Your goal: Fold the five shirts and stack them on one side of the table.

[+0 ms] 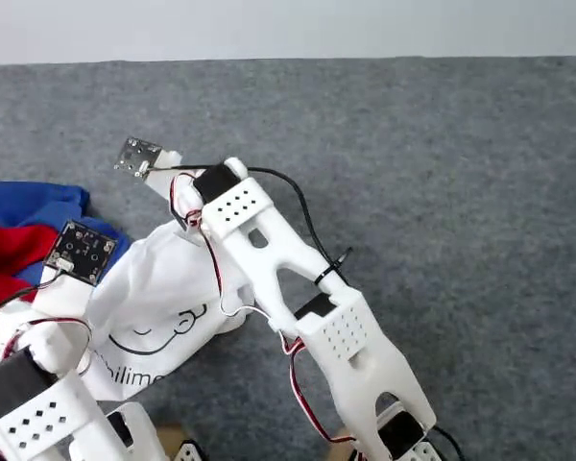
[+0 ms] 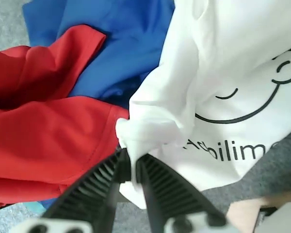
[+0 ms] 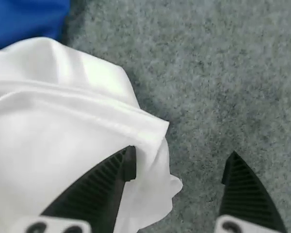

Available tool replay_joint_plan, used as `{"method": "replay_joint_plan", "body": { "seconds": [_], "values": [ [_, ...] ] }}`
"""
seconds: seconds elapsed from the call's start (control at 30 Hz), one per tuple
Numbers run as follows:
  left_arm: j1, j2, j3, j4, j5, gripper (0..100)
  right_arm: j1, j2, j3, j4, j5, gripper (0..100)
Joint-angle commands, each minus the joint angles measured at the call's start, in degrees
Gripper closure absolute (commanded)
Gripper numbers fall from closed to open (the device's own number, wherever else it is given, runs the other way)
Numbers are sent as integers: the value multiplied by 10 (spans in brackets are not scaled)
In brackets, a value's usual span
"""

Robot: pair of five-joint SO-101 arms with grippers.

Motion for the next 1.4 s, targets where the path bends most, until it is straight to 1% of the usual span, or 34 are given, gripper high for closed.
{"method": "replay_joint_plan", "body": {
  "seconds": [0.0,0.13,0.2,0.27,0.4,0.43,0.5,0.67,0.77,0.83,0.93,0.97,1.03,1.1,1.17,1.23,1.37],
  "values": [
    [-4,-8,-1,-12,-4,994,-3,12,-53,2,7,706],
    [-4,-7,0,-12,-4,994,-7,51,-94,1,8,707],
    [-4,-7,0,-12,-4,994,-9,67,-116,4,27,719],
    [-4,-7,0,-12,-4,994,-9,78,-141,4,52,779],
    [-3,-4,0,-13,-4,994,-7,83,-189,7,71,977],
    [-3,-4,0,-14,-4,994,-6,83,-199,8,71,995],
    [-3,-4,0,-26,-4,994,1,82,-225,29,71,976],
    [-3,-4,0,-57,-4,994,23,83,-294,105,71,988],
    [-3,-3,0,-61,-4,994,39,86,-329,150,73,988],
    [-2,-3,8,-61,-4,994,42,88,-335,165,87,988],
    [-2,-5,24,-61,-4,994,36,88,-323,159,91,983],
    [-2,-6,28,-60,-4,994,32,88,-317,152,91,966],
    [-2,-7,30,-58,-4,994,26,88,-304,142,89,897],
    [-2,-7,30,-58,-4,994,17,88,-295,131,53,814],
    [-2,-7,30,-57,-4,994,11,88,-288,119,6,754],
    [-3,-7,30,-57,-4,994,0,88,-280,107,-6,734],
    [-4,-7,31,-54,-3,994,-19,88,-242,77,-6,734]
  ]
}}
